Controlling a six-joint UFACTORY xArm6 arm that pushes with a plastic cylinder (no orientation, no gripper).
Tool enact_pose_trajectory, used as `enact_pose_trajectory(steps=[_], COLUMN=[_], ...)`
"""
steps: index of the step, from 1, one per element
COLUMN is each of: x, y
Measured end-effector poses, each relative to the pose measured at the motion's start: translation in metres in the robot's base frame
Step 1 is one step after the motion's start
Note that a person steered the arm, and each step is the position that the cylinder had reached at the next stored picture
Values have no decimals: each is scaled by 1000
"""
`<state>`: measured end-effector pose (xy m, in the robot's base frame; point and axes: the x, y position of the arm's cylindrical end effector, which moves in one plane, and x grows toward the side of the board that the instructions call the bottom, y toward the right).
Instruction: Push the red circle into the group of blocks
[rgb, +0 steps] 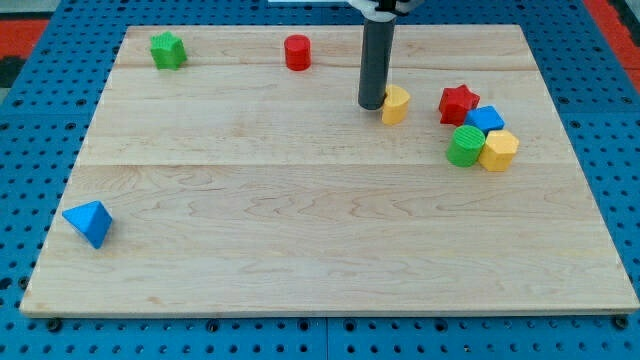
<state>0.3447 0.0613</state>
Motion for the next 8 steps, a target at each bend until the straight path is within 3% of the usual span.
enact_pose_trajectory(steps=[3,4,5,6,7,8], x=[16,-2,-68,-114,-140,-130], y=[72,35,-25,-46,-77,-177])
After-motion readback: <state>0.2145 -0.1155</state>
